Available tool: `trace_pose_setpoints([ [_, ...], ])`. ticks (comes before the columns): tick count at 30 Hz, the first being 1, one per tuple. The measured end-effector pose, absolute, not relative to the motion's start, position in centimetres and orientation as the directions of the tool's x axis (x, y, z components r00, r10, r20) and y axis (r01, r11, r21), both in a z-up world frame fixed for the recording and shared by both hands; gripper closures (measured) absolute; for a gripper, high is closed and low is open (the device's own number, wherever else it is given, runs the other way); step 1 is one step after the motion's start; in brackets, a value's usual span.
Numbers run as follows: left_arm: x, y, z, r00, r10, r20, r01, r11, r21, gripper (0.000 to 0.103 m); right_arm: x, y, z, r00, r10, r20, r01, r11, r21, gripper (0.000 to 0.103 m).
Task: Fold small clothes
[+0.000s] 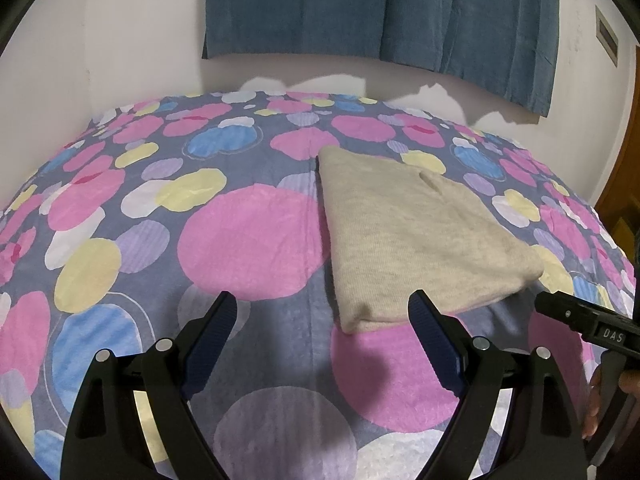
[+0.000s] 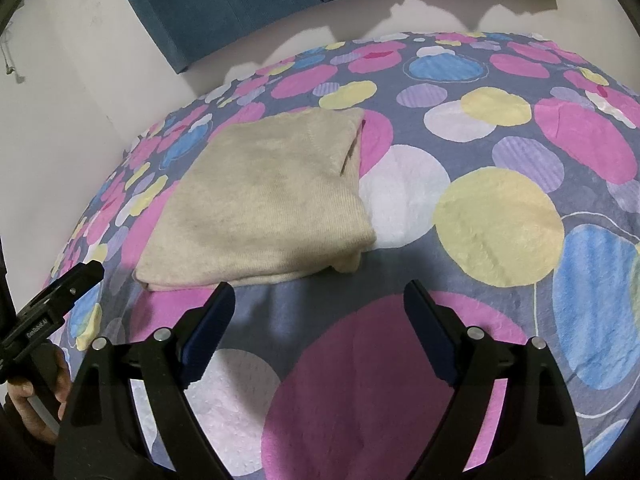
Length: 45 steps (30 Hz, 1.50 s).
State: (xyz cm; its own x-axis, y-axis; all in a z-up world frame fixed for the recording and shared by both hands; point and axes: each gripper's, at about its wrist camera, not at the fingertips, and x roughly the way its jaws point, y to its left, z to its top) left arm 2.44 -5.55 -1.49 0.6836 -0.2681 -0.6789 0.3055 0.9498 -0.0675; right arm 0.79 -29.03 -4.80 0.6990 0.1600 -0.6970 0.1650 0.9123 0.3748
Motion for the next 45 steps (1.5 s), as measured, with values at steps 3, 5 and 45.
trace_pose_setpoints([
  [3,2.5,-5.5,-1.4,0.684,-0.267,-0.679,0.304,0.95,-0.068,0.017,0.8,-29.0,-4.9,0.698,0.162,-0.698,0.163,0.913,0.375,0.017],
  [5,2.4,-5.6,-1.5,0.683,-0.267,-0.68,0.303,0.95,-0.068,0.017,0.8,-29.0,-4.9,0.698,0.161,-0.698,0.164,0.912,0.375,0.017],
  [45,3.7,-3.6,-1.4,0.723,-0.163,-0.672,0.239,0.971,0.021,0.017,0.7,-29.0,-4.9,0.689,0.207,-0.694,0.141,0.902,0.409,0.017],
])
